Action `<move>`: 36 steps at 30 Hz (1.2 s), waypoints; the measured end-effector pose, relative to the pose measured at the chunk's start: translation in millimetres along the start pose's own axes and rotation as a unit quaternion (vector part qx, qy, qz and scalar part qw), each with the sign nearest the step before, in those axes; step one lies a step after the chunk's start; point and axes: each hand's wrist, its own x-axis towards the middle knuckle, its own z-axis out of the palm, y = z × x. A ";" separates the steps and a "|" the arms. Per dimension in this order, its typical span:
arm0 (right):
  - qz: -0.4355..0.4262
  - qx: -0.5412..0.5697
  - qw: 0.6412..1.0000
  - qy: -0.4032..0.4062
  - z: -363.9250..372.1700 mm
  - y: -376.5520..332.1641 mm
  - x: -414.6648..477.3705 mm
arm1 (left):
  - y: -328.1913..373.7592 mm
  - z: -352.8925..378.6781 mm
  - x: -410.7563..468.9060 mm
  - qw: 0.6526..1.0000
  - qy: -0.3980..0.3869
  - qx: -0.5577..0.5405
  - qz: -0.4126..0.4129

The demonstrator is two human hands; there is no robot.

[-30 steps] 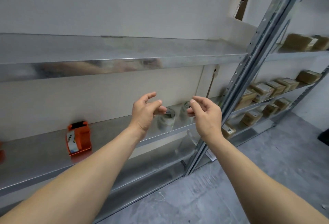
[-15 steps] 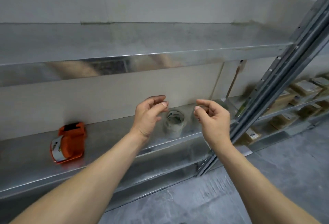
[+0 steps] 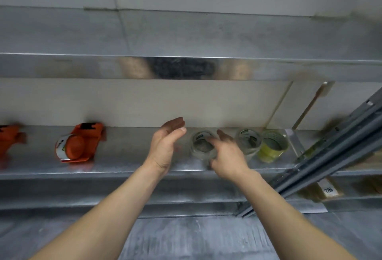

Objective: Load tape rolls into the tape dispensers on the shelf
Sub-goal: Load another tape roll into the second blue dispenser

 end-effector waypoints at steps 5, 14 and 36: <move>-0.001 -0.080 0.994 -0.077 12.4 21.5 34.0 | -4.0 14.9 3.7 0.999 0.033 0.011 -0.015; -0.062 -0.045 0.995 -0.058 39.7 32.5 51.6 | -12.6 21.8 0.6 0.997 0.061 0.030 -0.023; -0.147 0.497 0.853 -0.053 -37.3 -118.9 -22.7 | 52.2 -57.6 -45.3 0.982 0.140 -0.075 0.105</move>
